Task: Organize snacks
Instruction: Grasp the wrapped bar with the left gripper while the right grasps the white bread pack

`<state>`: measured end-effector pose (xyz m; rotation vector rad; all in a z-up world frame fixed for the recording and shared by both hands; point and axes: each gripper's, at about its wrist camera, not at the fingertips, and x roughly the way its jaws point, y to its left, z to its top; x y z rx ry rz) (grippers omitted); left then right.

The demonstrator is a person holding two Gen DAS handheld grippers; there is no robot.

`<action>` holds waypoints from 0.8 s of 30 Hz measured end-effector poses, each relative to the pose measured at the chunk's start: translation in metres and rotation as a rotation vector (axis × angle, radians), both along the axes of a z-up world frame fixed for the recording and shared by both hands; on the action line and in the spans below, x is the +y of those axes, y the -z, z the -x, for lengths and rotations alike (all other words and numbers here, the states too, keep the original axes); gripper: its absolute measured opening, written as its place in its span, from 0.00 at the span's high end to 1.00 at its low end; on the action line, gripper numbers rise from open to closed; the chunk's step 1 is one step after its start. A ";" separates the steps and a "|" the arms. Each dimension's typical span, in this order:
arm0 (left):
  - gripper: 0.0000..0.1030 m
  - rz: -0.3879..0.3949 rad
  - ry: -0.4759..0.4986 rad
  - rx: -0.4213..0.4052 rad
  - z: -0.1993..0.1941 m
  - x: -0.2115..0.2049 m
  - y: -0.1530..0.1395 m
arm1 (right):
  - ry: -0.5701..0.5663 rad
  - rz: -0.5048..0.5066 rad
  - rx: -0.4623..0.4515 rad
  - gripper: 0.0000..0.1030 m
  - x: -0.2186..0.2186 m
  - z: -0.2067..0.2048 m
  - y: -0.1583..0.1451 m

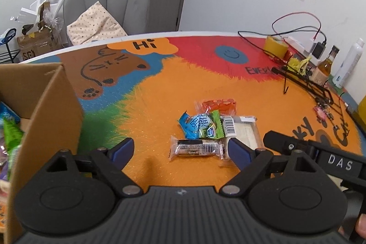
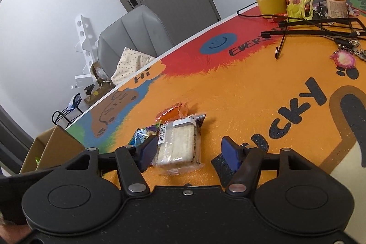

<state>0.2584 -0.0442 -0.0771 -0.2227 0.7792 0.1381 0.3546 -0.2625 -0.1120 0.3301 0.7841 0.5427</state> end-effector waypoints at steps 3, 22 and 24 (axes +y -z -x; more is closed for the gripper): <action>0.14 0.004 -0.003 0.016 -0.008 -0.001 0.009 | 0.001 0.001 0.010 0.39 0.000 -0.005 0.004; 0.30 -0.002 0.022 0.018 -0.026 -0.006 0.033 | -0.022 0.022 0.015 0.39 0.015 -0.014 0.006; 0.50 -0.015 0.034 0.020 -0.024 -0.007 0.031 | -0.029 0.026 0.014 0.39 0.020 -0.013 0.005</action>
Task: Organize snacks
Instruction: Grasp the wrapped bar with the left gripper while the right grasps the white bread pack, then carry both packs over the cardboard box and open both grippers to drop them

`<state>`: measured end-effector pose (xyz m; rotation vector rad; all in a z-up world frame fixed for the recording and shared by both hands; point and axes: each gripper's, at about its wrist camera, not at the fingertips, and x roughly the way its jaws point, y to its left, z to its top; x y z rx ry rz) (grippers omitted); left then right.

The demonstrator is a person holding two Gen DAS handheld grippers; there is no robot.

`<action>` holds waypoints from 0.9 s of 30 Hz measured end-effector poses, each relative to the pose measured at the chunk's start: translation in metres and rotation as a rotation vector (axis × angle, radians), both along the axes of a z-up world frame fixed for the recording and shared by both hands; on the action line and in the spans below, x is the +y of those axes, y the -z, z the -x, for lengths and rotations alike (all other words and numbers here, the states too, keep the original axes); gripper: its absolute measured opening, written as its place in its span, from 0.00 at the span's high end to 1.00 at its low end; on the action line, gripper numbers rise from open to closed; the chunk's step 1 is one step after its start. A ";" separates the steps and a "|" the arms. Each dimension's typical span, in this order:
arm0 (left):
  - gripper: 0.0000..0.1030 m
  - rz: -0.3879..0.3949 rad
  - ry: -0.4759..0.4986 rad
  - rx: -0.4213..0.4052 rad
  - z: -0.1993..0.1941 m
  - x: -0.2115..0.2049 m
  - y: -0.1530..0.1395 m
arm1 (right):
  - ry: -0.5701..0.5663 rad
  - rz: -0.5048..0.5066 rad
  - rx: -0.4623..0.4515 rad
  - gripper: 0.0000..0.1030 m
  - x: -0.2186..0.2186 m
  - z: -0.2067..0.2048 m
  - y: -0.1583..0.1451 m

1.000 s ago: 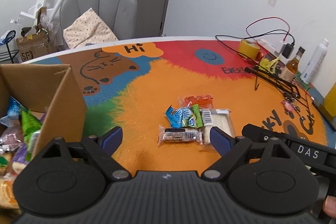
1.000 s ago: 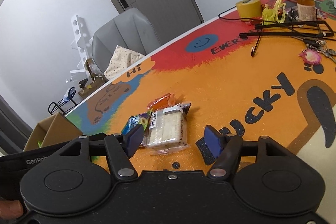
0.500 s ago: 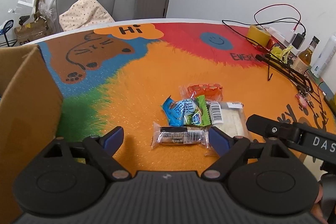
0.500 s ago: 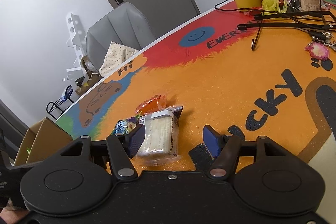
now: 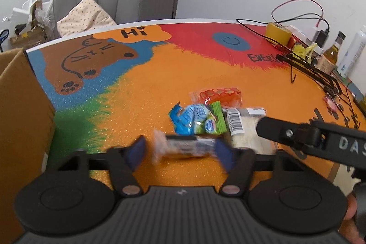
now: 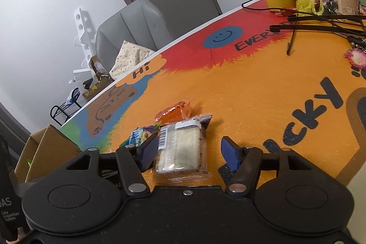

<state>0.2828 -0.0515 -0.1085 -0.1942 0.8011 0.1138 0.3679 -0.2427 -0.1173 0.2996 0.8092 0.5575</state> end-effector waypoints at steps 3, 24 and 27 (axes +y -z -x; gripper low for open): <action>0.53 0.031 0.010 0.000 0.003 0.006 -0.001 | -0.011 0.012 -0.004 0.39 0.008 0.001 0.000; 0.54 0.033 -0.048 -0.049 0.046 0.033 -0.022 | -0.008 0.170 -0.055 0.56 0.032 0.026 0.004; 0.54 0.029 -0.043 -0.065 0.053 0.032 -0.028 | -0.001 0.156 -0.057 0.58 0.027 0.034 0.002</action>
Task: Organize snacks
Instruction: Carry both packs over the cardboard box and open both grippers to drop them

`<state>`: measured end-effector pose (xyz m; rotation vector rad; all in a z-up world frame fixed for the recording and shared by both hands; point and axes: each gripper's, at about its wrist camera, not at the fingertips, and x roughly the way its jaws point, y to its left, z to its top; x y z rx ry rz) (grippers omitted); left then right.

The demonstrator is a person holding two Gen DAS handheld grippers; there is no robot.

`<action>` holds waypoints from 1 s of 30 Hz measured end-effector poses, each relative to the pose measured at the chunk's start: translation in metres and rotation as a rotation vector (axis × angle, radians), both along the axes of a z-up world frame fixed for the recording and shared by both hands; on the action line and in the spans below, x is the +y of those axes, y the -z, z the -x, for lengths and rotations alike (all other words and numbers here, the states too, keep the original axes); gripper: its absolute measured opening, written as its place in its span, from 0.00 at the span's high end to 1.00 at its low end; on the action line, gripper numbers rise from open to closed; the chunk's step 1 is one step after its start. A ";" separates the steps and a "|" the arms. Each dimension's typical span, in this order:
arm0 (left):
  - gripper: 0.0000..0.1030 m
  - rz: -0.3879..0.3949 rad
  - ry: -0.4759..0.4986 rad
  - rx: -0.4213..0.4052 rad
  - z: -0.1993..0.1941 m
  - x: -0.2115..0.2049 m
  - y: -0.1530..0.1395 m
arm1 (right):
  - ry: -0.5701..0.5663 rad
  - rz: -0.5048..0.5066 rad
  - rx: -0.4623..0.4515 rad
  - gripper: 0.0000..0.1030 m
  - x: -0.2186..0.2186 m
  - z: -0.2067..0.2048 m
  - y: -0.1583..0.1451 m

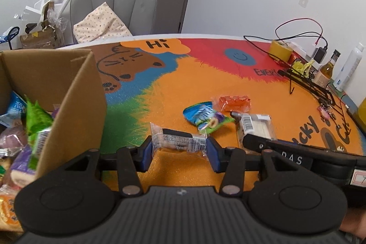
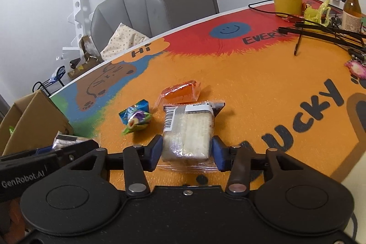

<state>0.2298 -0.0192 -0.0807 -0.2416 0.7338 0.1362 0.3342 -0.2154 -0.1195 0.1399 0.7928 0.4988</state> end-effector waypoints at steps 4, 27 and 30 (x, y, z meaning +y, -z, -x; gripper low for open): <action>0.54 -0.001 0.004 -0.018 0.009 -0.002 -0.006 | 0.007 -0.019 -0.023 0.58 -0.005 0.011 -0.009; 0.54 -0.020 -0.045 -0.180 0.073 0.028 -0.067 | -0.095 -0.130 -0.166 0.58 0.027 0.056 -0.075; 0.54 -0.023 -0.062 -0.191 0.079 0.037 -0.071 | -0.117 -0.134 -0.176 0.58 0.037 0.060 -0.080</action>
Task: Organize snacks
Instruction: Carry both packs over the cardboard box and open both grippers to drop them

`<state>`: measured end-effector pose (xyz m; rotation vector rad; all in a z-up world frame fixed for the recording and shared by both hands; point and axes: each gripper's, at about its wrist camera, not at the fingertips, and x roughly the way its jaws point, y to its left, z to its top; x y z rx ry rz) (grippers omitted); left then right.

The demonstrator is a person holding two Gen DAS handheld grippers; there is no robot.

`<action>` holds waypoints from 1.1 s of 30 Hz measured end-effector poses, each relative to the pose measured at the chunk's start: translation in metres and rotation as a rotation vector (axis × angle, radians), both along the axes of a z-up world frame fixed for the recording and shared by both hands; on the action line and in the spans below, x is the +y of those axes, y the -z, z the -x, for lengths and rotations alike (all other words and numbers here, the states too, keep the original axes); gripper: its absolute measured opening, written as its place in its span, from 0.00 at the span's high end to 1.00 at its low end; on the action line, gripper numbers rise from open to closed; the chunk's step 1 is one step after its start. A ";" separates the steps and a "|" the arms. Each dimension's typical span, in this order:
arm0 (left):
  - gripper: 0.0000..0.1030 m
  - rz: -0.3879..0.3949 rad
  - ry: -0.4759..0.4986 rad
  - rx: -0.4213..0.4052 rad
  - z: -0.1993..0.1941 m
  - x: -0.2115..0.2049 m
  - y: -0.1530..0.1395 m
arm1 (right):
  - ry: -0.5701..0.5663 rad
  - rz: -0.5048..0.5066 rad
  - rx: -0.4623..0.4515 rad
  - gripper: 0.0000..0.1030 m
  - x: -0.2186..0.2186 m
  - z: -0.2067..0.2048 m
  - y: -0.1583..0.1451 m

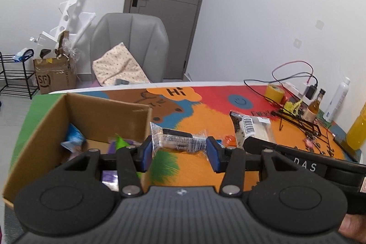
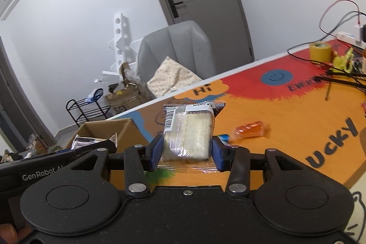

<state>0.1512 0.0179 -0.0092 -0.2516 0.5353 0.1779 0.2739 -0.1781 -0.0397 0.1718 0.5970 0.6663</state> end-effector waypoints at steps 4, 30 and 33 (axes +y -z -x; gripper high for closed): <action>0.54 0.001 -0.024 -0.012 0.008 0.013 -0.005 | -0.025 -0.002 -0.010 0.59 0.013 0.003 -0.005; 0.48 0.043 -0.180 0.018 0.027 0.101 -0.006 | -0.173 0.011 -0.028 0.58 0.094 0.020 -0.021; 0.47 0.048 -0.193 0.018 0.032 0.108 -0.007 | -0.196 0.014 -0.020 0.58 0.106 0.021 -0.022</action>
